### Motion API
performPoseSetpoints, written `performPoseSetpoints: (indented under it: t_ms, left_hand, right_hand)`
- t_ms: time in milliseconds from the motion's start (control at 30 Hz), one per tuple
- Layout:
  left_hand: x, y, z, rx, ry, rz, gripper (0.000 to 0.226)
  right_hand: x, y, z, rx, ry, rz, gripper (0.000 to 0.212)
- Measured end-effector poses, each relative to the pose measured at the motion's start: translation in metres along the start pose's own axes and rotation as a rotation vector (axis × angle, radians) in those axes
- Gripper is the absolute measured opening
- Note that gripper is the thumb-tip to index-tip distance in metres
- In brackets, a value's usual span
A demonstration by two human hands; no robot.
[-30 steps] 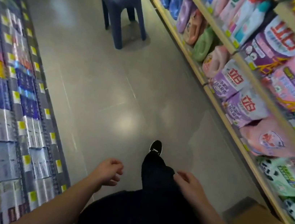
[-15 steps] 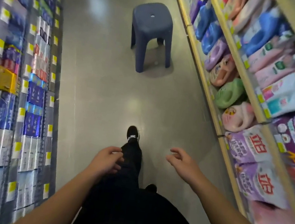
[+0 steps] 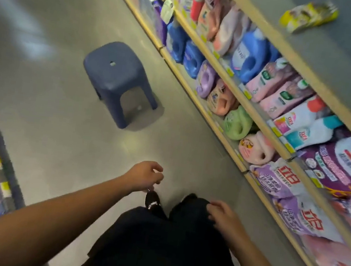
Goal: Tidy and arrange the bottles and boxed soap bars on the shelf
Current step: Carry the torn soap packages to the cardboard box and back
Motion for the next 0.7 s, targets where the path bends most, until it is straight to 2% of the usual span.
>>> performPoseSetpoints:
  t_ms: [100,200,400,533,700]
  left_hand:
    - [-0.029,0.028,-0.043,-0.052,-0.023,0.019,0.034]
    - [-0.063,0.046,-0.084,0.031,-0.046,0.014,0.032]
    - [-0.121,0.077,-0.182,0.108,-0.081,0.012,0.028]
    - [-0.153,0.106,-0.263,0.173,-0.156,-0.008,0.023]
    - [-0.171,0.137,-0.343,0.292,-0.243,0.013,0.018]
  right_hand:
    - [-0.019,0.014,0.046,-0.095,0.029,-0.037,0.027]
    - [-0.047,0.045,0.096,-0.173,0.087,-0.084,0.026]
    - [-0.093,0.153,0.21,-0.277,0.215,-0.252,0.027]
    - [-0.112,0.235,0.303,-0.268,0.302,-0.382,0.056]
    - [-0.131,0.312,0.392,-0.285,0.346,-0.546,0.042]
Point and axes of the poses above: each hand's wrist, its own x-axis away from the middle knuckle, its own y-axis out of the back of the hand, z = x × y, the point moved 9 cm from there along -x, towards the middle knuckle, and after that the axes turned 6 degrees about z, right-handed, at the moved point
